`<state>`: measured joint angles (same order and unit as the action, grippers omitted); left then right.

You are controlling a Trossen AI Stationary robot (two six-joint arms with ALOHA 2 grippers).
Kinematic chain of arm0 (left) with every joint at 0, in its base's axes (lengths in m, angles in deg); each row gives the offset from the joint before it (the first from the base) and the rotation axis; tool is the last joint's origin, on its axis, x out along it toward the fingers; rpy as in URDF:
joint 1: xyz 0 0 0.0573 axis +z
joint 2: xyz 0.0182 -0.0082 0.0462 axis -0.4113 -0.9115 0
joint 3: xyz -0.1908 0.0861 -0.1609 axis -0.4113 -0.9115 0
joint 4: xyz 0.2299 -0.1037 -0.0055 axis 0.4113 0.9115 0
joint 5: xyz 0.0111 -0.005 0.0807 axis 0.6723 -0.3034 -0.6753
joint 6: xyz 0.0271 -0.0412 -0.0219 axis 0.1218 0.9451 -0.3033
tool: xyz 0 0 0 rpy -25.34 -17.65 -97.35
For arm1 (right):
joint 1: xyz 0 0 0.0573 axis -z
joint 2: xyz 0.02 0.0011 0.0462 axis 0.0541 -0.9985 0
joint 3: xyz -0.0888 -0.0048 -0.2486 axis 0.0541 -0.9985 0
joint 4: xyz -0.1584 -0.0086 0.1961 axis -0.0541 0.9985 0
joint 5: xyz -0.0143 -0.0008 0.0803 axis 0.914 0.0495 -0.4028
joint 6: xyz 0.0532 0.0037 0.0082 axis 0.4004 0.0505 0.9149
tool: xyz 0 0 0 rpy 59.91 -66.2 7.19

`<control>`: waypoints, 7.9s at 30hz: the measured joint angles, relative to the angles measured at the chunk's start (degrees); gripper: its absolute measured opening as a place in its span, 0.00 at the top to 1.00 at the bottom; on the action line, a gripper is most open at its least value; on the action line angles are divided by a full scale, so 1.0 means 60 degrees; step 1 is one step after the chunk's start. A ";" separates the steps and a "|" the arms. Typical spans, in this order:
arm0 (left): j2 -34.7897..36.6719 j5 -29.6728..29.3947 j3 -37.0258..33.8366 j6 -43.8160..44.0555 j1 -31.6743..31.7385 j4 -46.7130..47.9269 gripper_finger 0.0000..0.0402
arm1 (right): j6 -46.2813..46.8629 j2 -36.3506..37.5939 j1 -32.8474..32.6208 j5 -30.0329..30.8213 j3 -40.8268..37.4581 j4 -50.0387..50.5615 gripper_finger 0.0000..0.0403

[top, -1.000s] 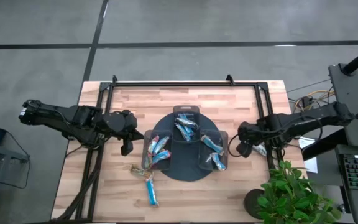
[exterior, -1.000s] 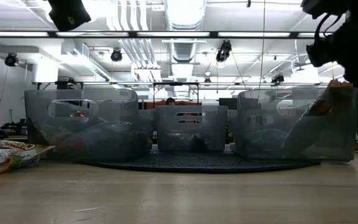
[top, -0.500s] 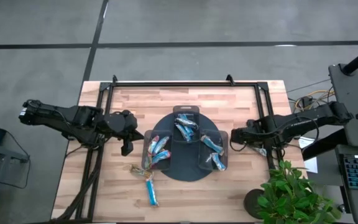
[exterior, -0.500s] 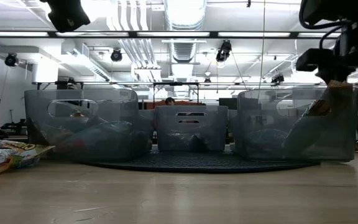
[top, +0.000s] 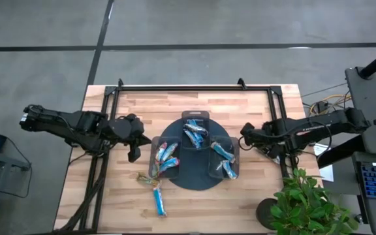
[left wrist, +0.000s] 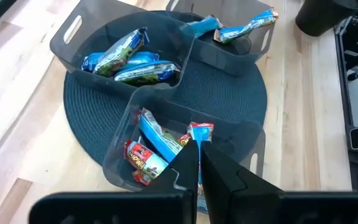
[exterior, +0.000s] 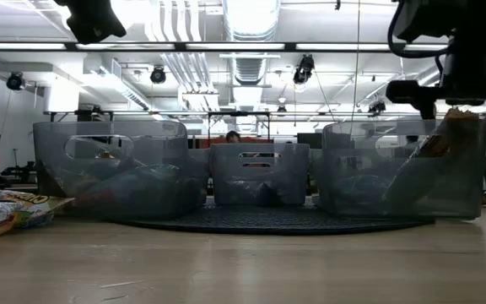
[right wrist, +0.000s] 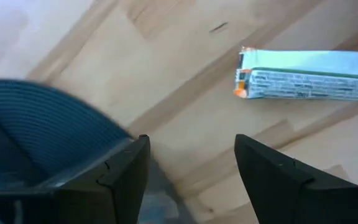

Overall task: Pick and place Granola Bars by type
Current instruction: Adjust the bottom right black bin, then put the yellow granola bar into the bottom right black bin

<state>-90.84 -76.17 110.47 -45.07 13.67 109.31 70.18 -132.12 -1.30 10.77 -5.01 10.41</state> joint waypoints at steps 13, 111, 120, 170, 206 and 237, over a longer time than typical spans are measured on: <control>0.0119 0.0060 0.0000 0.0051 0.0000 0.0005 1.00 | 0.0541 -0.0529 0.0560 -0.0723 -0.0007 0.0251 0.44; 0.0299 0.1088 0.0157 0.0523 0.0004 -0.1009 1.00 | -1.6674 -0.2662 -0.0701 -0.2346 0.3531 0.4515 0.44; 0.0295 0.1001 0.0157 0.1064 0.0004 -0.1011 1.00 | -1.9587 -0.3390 0.0391 -0.2792 0.3203 0.5025 0.44; -0.0371 0.1048 0.0146 0.1252 0.0003 -0.1009 1.00 | -1.9947 -0.6751 0.6033 -0.3049 0.2889 0.3879 0.44; -0.0357 0.1008 0.0146 0.1086 0.0004 -0.1005 1.00 | -1.9152 -0.6967 0.5431 -0.4029 0.1388 0.2623 0.44; -0.0353 0.1051 0.0146 0.1089 0.0002 -0.1006 1.00 | -1.8802 -0.6967 0.4710 -0.3676 0.0870 0.2015 0.45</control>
<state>-92.96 -69.86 111.34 -38.53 13.69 103.27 -42.63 -173.93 26.96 -11.28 0.21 22.51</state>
